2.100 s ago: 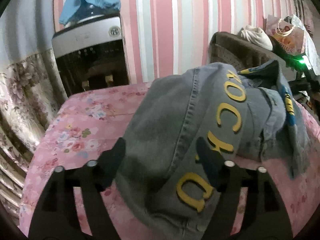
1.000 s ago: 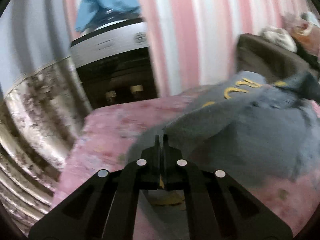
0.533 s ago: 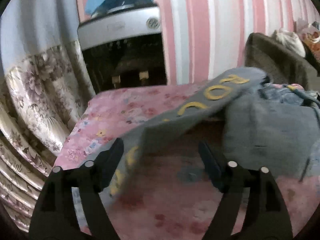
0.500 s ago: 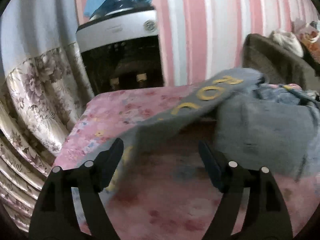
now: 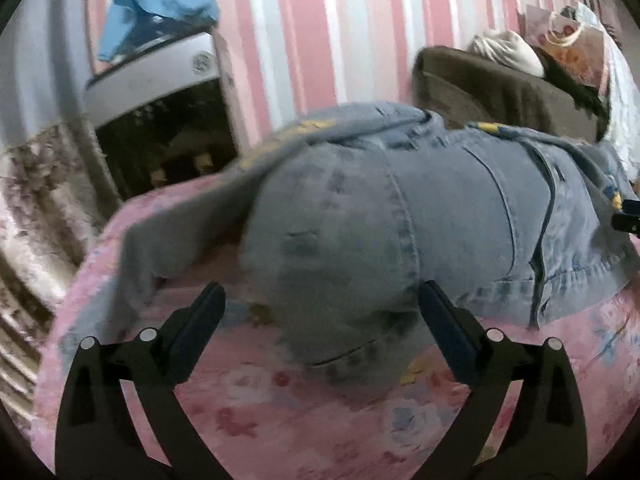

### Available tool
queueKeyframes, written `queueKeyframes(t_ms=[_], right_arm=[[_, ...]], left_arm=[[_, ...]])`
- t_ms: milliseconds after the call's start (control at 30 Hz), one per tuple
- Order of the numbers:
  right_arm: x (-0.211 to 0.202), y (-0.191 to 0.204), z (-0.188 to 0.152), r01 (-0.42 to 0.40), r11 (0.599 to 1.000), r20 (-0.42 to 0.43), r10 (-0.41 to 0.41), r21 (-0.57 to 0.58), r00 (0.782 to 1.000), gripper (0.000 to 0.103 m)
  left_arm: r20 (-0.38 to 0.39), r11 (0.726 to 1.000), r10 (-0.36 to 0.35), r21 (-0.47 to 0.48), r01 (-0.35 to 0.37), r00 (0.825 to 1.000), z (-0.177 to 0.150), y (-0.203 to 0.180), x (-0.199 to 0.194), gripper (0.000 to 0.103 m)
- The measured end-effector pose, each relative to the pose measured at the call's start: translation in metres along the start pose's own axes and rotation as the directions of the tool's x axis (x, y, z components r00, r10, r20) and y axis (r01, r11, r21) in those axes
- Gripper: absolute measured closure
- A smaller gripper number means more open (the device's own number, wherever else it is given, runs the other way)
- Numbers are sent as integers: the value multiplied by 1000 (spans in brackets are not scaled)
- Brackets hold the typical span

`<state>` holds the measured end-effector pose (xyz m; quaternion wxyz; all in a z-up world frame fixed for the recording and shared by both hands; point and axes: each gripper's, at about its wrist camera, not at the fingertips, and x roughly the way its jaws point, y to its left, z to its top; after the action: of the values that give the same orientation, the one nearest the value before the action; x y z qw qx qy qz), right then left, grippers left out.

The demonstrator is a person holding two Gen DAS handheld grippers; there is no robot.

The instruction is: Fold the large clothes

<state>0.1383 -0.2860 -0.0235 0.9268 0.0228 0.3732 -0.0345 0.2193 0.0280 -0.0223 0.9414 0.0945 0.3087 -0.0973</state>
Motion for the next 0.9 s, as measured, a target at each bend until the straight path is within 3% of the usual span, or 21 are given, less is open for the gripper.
queueKeyframes(t_ms=[100, 133, 167, 267, 300, 633, 900], right_arm=[[17, 4, -5, -51, 999, -43, 52, 9, 998, 37], [24, 5, -6, -70, 998, -56, 70, 10, 996, 50], [27, 7, -6, -84, 996, -63, 85, 9, 994, 69], [32, 13, -5, -128, 992, -62, 127, -6, 990, 88], [30, 15, -4, -130, 991, -58, 129, -20, 990, 90], [-56, 28, 6, -144, 987, 109, 151, -69, 983, 94], [-139, 30, -24, -148, 978, 189, 174, -145, 966, 94]], left_arm=[[0, 999, -34, 30, 34, 999, 0, -11, 9, 28], [-9, 998, -54, 44, 54, 999, 1, -15, 12, 44], [-13, 996, -66, 54, 66, 998, 2, -18, 14, 63], [-18, 991, -108, 74, 109, 994, 6, -26, 10, 91], [-20, 989, -131, 65, 132, 991, 7, -27, 5, 94], [56, 988, -140, 79, 136, 989, 8, -28, -89, 100], [48, 987, -162, 27, 161, 986, -27, -15, -162, 100]])
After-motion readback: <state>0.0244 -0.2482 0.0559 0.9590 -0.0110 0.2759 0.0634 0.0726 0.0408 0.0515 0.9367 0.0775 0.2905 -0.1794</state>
